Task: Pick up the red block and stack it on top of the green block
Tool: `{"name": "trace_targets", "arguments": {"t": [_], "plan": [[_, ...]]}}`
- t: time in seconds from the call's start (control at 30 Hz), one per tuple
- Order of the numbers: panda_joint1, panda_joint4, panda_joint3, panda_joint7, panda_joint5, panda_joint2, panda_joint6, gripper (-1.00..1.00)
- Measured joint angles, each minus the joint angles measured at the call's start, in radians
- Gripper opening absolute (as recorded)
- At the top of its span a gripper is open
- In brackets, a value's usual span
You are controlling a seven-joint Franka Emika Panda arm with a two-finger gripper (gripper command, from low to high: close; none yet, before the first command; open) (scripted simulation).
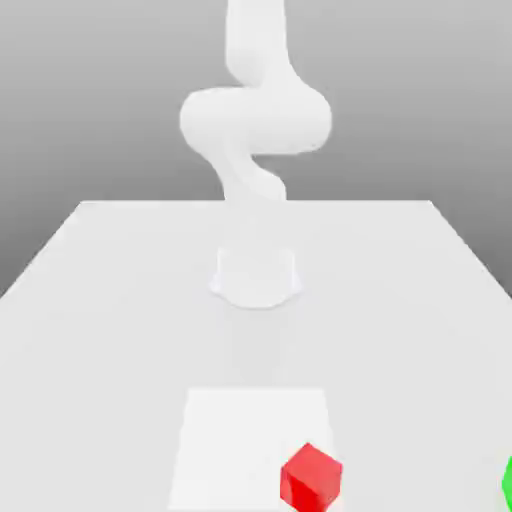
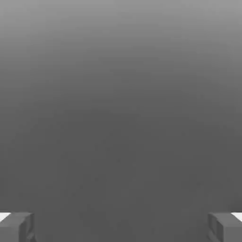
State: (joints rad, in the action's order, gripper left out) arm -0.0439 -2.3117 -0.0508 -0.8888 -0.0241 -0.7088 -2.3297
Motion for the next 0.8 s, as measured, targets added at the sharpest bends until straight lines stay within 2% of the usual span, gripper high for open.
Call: {"name": "trace_targets", "arguments": {"t": [0.4,0.63,0.8], "plan": [[-0.157,-0.056,-0.196,-0.451,-0.147,0.444,-0.142,0.00],[-0.162,-0.088,-0.222,-0.693,-0.207,0.695,-0.226,0.00],[-0.142,-0.115,-0.225,-0.814,-0.177,0.858,-0.295,0.00]]}}
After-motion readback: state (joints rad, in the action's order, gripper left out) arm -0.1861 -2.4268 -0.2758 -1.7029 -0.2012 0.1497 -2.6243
